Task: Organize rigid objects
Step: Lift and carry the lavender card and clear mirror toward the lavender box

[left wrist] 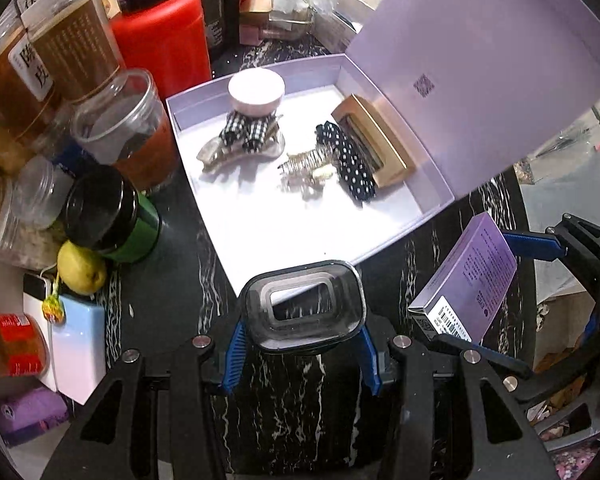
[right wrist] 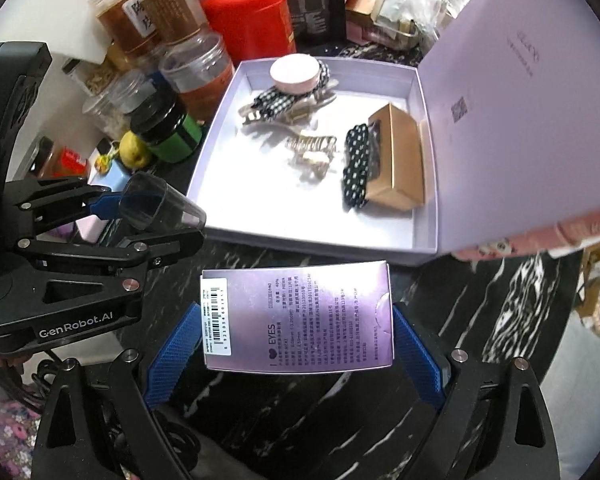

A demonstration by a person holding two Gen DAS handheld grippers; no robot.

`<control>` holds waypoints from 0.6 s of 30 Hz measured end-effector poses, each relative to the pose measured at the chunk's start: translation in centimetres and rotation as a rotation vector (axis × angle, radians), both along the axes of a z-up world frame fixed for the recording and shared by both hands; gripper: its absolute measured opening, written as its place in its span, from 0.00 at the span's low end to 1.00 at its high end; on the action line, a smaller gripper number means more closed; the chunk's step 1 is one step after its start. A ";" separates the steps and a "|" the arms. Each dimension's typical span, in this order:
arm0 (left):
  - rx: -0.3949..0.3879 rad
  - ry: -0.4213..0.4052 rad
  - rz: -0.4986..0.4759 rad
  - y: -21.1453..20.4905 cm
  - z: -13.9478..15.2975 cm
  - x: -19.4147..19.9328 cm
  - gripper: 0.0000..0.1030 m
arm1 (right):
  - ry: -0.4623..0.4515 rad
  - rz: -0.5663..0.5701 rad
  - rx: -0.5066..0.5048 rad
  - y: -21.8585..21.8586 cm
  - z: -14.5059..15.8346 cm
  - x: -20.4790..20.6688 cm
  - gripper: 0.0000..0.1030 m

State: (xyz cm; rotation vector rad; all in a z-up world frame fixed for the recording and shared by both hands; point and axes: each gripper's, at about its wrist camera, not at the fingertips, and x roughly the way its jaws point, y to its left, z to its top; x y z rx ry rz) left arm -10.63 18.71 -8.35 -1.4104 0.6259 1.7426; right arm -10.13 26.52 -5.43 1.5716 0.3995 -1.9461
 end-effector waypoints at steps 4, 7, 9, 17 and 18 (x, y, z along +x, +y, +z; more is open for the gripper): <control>0.000 0.009 -0.004 0.9 0.2 -1.1 0.45 | 0.011 0.005 -0.005 -0.4 0.4 -1.4 0.91; 0.000 0.011 -0.004 1.5 0.3 -2.0 0.45 | 0.018 0.004 -0.009 -0.7 0.7 -2.4 0.91; -0.001 0.019 -0.005 1.9 0.4 -2.6 0.45 | 0.021 -0.002 -0.014 -0.9 0.9 -3.1 0.91; -0.011 0.067 -0.020 3.4 0.5 -4.7 0.45 | 0.029 -0.025 -0.039 -1.6 1.2 -5.2 0.91; -0.012 0.070 -0.023 3.6 0.4 -5.0 0.45 | 0.032 -0.028 -0.043 -1.6 1.3 -5.4 0.91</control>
